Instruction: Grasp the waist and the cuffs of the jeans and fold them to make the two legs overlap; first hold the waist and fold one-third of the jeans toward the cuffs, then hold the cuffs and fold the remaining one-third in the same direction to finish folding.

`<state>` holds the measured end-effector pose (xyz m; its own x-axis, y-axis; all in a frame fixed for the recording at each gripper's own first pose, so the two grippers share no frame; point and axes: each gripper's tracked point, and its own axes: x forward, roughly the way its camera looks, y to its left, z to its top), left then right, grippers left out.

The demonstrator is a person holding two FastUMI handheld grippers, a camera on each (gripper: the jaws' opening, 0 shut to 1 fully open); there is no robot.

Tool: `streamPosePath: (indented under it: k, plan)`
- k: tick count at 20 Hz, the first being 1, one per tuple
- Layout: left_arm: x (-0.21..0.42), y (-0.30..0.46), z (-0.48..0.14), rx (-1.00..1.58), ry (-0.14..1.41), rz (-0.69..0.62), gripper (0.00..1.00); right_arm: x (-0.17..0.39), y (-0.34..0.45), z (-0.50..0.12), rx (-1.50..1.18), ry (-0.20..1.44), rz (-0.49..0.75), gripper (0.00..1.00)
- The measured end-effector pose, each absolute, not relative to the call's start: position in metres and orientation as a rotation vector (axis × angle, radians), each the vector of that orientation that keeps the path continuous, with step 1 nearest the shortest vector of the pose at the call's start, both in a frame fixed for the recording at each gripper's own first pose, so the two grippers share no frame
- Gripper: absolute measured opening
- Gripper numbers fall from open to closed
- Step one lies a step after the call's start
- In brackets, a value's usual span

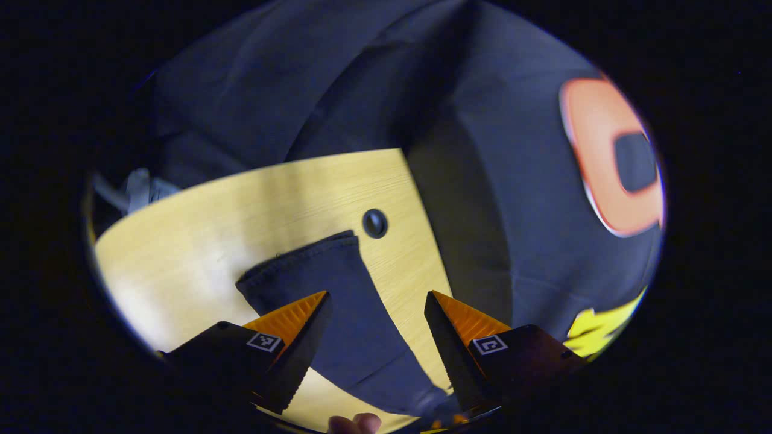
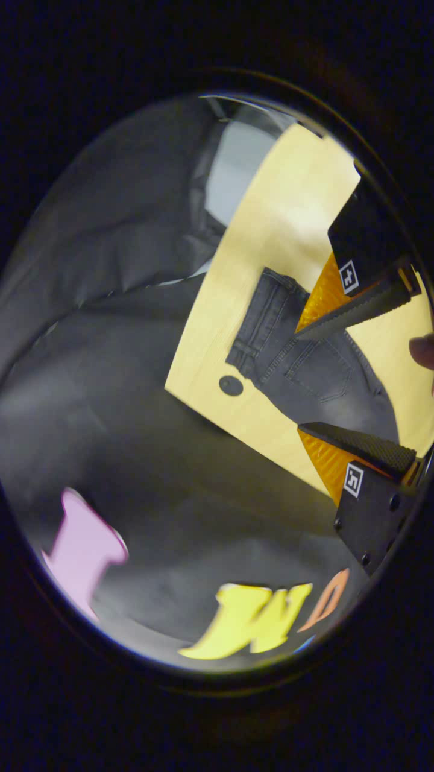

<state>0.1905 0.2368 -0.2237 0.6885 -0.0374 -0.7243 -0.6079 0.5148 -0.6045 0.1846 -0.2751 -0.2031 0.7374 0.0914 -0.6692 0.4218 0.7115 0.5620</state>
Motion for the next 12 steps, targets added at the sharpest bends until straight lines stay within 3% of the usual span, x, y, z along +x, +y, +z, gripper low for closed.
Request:
streamPosePath:
  k: [5,12]
  plan:
    - [0.170,0.192,-0.146,-0.474,0.515,0.215,0.99,0.137,-0.247,-0.147,0.387,0.487,-0.116,0.86]
    - [0.092,0.112,-0.118,-0.298,0.346,0.140,0.99,0.075,-0.213,-0.126,0.165,0.336,-0.084,0.86]
